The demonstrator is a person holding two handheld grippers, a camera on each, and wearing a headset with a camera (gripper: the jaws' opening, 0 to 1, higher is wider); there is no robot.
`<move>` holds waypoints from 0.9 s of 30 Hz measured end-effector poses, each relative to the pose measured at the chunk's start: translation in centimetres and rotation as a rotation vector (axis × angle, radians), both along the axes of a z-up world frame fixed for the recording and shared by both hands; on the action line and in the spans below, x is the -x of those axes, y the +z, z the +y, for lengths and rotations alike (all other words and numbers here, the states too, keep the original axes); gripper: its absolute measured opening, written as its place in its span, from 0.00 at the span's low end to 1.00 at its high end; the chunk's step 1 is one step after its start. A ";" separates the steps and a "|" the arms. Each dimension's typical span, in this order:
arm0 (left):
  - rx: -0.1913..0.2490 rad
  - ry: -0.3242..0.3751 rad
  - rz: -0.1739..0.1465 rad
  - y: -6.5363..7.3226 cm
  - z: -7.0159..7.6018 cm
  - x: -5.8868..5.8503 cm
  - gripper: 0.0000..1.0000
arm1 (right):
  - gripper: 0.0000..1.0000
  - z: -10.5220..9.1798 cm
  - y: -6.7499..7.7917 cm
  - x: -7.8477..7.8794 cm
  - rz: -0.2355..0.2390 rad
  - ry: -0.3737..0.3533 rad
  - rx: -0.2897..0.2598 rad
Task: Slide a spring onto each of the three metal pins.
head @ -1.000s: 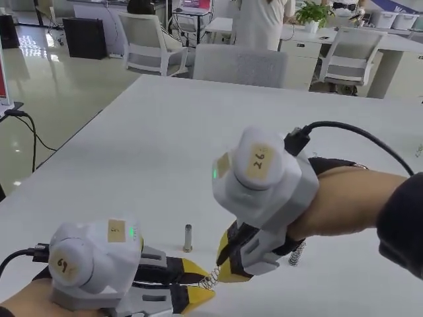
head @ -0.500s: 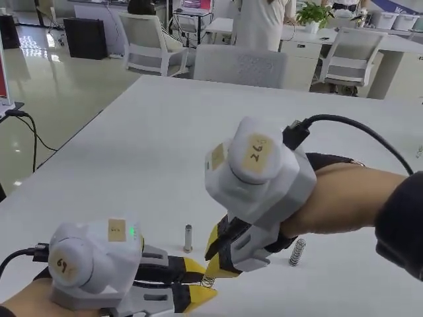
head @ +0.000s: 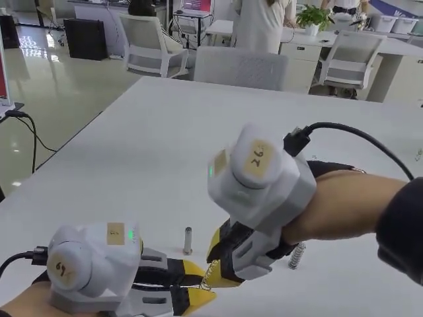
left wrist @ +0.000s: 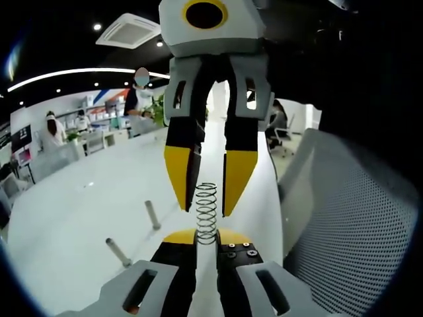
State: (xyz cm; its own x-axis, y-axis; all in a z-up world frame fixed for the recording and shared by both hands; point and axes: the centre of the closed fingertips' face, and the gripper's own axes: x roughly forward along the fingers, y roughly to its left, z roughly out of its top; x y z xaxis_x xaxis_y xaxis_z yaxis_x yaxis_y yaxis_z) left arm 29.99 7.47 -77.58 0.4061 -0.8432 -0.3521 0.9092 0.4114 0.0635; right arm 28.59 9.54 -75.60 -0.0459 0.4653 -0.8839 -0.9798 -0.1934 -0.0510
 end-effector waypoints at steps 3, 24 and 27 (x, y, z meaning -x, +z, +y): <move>0.004 0.003 -0.002 0.1 0.1 -0.1 0.02 | 0.13 0.0 -0.3 0.1 0.009 -0.004 0.002; 0.011 0.010 -0.009 0.4 0.1 -0.3 0.03 | 0.08 0.1 -0.6 -0.3 0.015 -0.018 0.012; 0.007 0.018 -0.006 0.3 0.3 -0.4 0.06 | 0.08 0.1 -0.5 -0.4 0.012 -0.018 0.011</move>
